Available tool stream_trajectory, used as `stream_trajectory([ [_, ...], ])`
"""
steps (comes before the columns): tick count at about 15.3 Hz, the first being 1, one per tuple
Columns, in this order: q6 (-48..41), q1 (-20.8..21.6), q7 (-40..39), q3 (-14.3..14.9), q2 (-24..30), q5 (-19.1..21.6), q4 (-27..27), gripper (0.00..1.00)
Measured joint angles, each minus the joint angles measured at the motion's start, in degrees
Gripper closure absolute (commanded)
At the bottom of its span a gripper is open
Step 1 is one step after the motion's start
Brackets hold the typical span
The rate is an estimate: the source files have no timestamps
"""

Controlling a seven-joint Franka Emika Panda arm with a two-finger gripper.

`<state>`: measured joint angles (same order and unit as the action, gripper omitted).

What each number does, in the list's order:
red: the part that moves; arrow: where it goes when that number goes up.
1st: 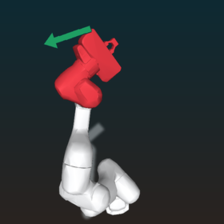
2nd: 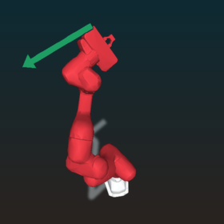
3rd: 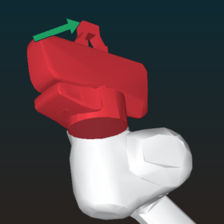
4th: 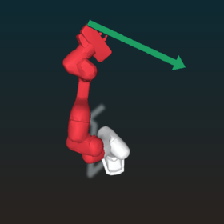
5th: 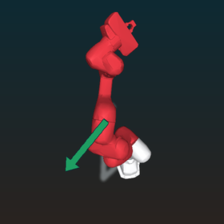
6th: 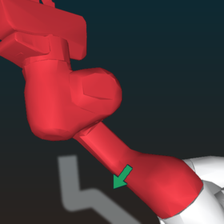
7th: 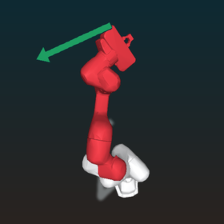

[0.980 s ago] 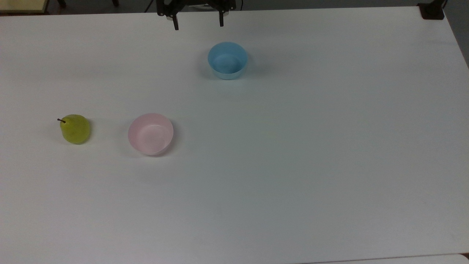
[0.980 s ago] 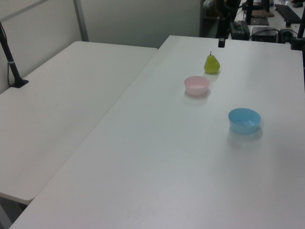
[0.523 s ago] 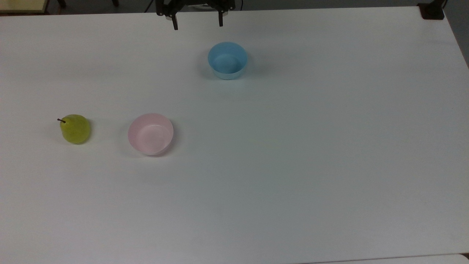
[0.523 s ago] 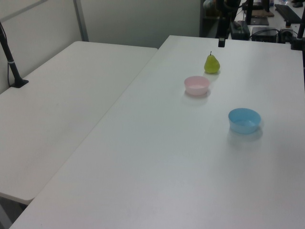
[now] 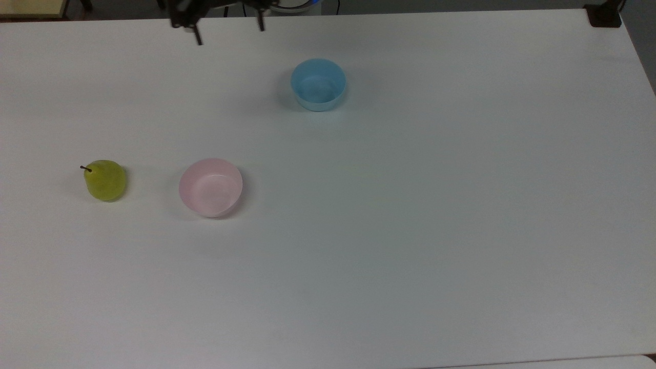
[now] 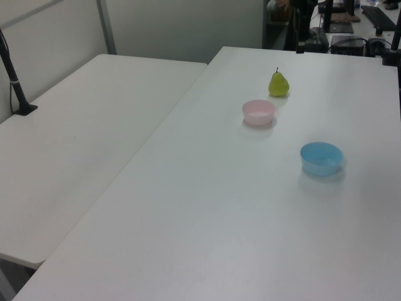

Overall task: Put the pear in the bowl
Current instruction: 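Move the open gripper over the green pear and lower it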

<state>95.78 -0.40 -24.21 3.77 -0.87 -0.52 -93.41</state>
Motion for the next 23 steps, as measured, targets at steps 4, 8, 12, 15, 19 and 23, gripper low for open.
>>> stream_trajectory([
  [4,0.7,-7.4,-4.7,0.4,-3.9,0.0,4.1,0.00],
  [8,5.0,-12.0,-4.9,0.9,-10.4,0.0,7.2,0.00],
  [12,14.3,-14.1,-4.9,3.3,-17.5,0.0,7.7,0.00],
  [15,20.9,-15.4,-4.8,4.1,-22.8,0.1,7.8,0.00],
  [19,27.6,-16.4,-3.6,4.2,-27.9,0.4,7.9,0.00],
  [23,30.9,-16.3,-3.4,4.1,-30.5,0.4,8.0,0.00],
])
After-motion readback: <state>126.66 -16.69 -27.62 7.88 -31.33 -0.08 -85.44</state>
